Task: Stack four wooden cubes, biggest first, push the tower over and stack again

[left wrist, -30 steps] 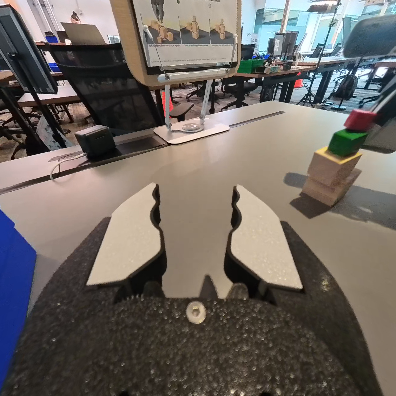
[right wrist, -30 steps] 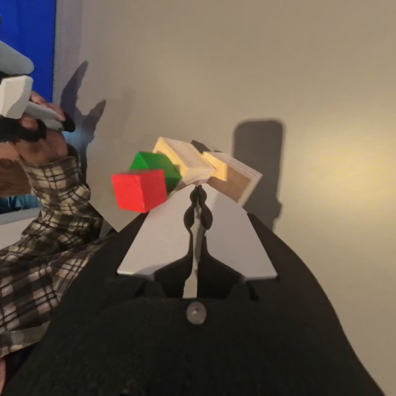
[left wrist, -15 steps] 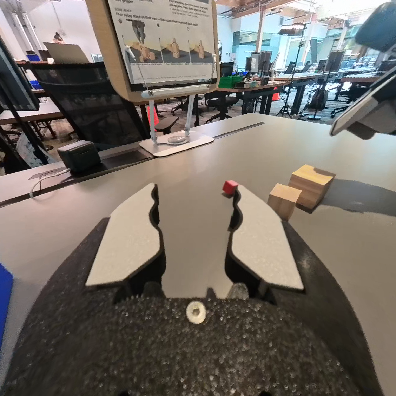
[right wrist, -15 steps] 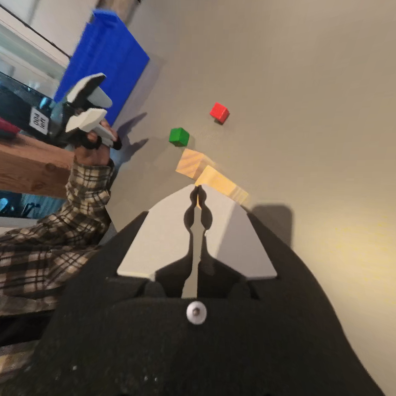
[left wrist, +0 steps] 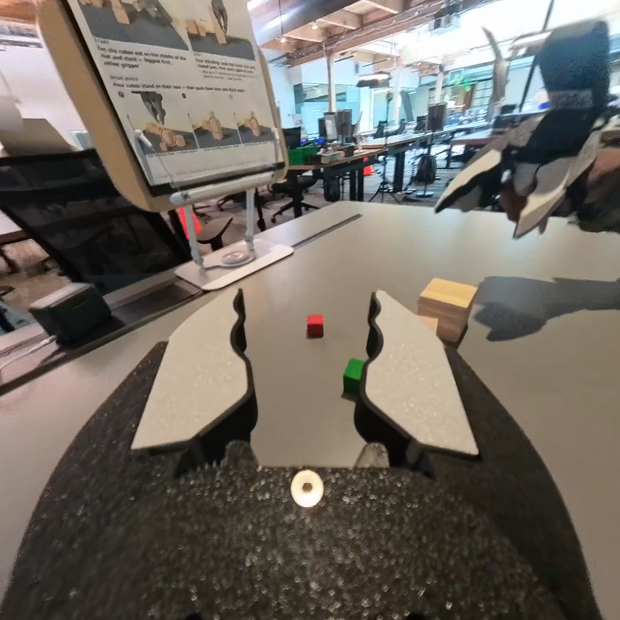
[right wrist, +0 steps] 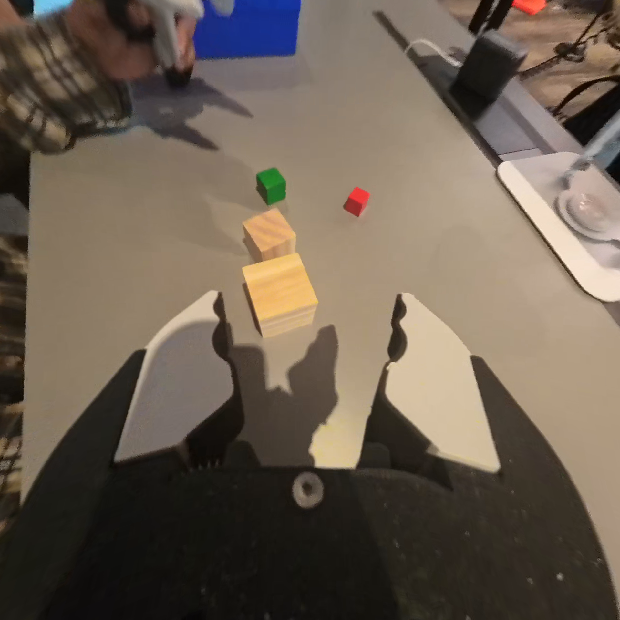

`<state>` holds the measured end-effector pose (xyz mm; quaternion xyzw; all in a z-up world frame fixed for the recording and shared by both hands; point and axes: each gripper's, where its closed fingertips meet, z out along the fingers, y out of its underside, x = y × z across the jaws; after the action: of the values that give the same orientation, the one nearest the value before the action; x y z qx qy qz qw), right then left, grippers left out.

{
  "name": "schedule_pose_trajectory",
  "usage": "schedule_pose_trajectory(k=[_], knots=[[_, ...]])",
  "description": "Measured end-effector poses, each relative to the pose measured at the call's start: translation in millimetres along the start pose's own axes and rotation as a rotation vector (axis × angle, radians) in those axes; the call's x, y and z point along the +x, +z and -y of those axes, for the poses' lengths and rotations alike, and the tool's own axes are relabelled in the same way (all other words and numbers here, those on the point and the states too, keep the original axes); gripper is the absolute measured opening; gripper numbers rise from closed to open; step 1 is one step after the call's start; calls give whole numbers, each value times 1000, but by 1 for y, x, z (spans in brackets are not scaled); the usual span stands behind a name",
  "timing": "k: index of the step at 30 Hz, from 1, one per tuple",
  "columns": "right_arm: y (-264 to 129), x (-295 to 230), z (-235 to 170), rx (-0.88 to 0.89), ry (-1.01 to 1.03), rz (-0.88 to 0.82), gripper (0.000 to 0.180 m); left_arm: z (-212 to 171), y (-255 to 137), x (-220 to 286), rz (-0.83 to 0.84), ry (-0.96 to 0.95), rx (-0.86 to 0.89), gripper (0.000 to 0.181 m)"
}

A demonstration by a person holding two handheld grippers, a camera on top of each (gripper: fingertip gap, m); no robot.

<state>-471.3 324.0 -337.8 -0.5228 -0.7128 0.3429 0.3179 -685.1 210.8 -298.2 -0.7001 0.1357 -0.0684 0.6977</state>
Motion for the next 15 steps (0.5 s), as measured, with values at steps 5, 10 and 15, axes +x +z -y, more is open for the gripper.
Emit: schedule_pose_trajectory(k=[5, 10, 15], knots=[[23, -11, 1, -165, -135, 105, 95, 20, 31, -6, -139, 55, -56, 68], [30, -13, 6, -184, -147, 119, 94, -20, 63, 51, -283, 122, -258, 66], [29, -14, -2, -192, -123, 136, 94, -66, 81, 94, -330, 84, -405, 62]])
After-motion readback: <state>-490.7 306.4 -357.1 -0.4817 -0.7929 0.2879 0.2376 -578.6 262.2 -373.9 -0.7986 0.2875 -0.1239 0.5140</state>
